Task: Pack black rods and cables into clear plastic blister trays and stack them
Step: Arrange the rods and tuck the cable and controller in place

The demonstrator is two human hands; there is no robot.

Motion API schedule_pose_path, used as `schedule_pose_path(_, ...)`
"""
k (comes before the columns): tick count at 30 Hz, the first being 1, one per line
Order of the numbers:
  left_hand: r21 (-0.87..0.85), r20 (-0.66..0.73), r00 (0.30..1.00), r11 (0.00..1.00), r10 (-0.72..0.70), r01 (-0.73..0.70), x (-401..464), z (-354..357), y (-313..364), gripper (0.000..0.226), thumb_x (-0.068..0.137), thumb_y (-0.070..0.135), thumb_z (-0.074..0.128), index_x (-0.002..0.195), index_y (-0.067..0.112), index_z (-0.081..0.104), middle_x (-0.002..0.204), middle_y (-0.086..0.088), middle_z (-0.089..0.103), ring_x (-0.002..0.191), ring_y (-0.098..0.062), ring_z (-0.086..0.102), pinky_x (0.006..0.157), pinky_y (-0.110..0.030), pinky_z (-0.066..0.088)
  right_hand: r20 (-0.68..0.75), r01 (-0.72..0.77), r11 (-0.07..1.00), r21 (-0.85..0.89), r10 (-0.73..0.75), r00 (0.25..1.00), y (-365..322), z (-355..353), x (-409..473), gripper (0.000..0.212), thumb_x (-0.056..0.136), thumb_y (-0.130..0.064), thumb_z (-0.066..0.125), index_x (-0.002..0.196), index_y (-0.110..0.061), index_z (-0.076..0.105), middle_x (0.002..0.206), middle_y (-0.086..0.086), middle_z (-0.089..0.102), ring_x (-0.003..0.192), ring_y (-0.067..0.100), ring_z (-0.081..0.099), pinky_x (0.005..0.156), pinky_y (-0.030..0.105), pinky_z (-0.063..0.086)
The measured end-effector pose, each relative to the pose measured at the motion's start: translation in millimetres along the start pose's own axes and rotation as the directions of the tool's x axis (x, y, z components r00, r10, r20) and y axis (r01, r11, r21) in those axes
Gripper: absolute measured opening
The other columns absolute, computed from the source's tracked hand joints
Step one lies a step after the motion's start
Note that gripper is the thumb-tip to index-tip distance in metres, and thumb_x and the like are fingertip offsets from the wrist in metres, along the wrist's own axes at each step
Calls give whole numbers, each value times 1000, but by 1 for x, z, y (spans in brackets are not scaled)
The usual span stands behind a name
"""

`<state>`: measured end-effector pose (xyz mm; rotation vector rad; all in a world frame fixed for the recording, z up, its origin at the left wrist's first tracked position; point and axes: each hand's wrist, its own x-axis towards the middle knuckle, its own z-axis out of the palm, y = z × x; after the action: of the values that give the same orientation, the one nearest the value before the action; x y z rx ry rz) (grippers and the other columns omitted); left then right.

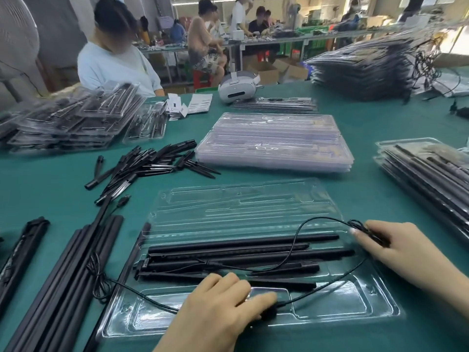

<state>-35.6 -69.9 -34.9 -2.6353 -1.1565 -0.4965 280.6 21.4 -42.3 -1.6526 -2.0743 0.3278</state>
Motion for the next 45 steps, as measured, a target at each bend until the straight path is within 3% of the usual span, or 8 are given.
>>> schedule_pose_path(14, 58, 108, 993, 997, 44, -50, 8, -11, 6, 24, 72, 29, 64, 91, 35, 77, 53, 14, 50, 52, -6, 55, 55, -12, 46, 33, -41, 999, -5, 42, 999, 4, -5, -6, 60, 73, -71, 38, 62, -12, 42, 52, 5, 49, 53, 26, 45, 54, 35, 44)
schedule_pose_path(20, 265, 45, 997, 962, 60, -70, 8, -15, 4, 75, 98, 3, 10, 85, 35, 77, 51, 14, 49, 49, -7, 52, 52, -11, 44, 39, -27, 999, -21, 28, 999, 3, -5, -6, 57, 74, -70, 41, 61, -15, 39, 48, -1, 42, 48, 16, 35, 52, 33, 40)
schedule_pose_path(23, 134, 108, 994, 991, 0, -15, 6, -13, 6, 57, 94, 6, 31, 82, 37, 77, 50, 13, 47, 47, -9, 48, 51, -12, 41, 44, -31, 999, -33, 32, 999, 1, -5, -6, 55, 74, -71, 41, 65, -17, 41, 47, -4, 41, 48, 14, 34, 52, 32, 40)
schedule_pose_path(25, -57, 206, 976, 995, -71, 85, 8, -15, 5, 24, 73, 28, 67, 86, 46, 74, 54, 18, 45, 54, -3, 47, 52, -13, 38, 34, -39, 998, -43, 40, 999, 2, -5, -6, 56, 74, -72, 40, 66, -16, 40, 47, -3, 40, 48, 13, 34, 52, 32, 40)
schedule_pose_path(26, -153, 277, 955, 976, -110, 157, 6, -15, 4, 30, 66, 38, 74, 92, 53, 71, 58, 21, 41, 61, 5, 43, 56, -11, 34, 31, -40, 998, -51, 42, 999, 2, -5, -6, 56, 74, -72, 40, 65, -16, 40, 47, -3, 39, 48, 14, 33, 52, 32, 39)
schedule_pose_path(29, -336, 307, 917, 873, -254, 354, 7, -16, -4, 33, 86, 47, 62, 111, 66, 53, 72, 20, 35, 82, 10, 32, 78, -11, 26, 36, -42, 997, -68, 44, 998, 2, -6, -6, 58, 73, -73, 39, 66, -15, 40, 46, -4, 39, 47, 13, 33, 51, 32, 39)
schedule_pose_path(35, -333, 431, 844, 814, -318, 476, 17, -12, -7, 31, 81, 45, 69, 111, 51, 63, 74, 20, 43, 82, 13, 31, 76, -6, 20, 48, -40, 997, -59, 42, 998, 1, -6, -6, 54, 74, -72, 40, 64, -19, 38, 45, -5, 36, 45, 11, 30, 49, 30, 35)
schedule_pose_path(45, -211, 463, 845, 893, -267, 397, 16, -23, -2, 31, 95, 44, 49, 125, 54, 52, 75, 18, 32, 84, -2, 23, 69, -16, 21, 65, -83, 996, 23, 81, 995, 0, -10, -7, 68, 75, -78, 40, 63, -11, 44, 52, 5, 50, 48, 20, 45, 56, 34, 47)
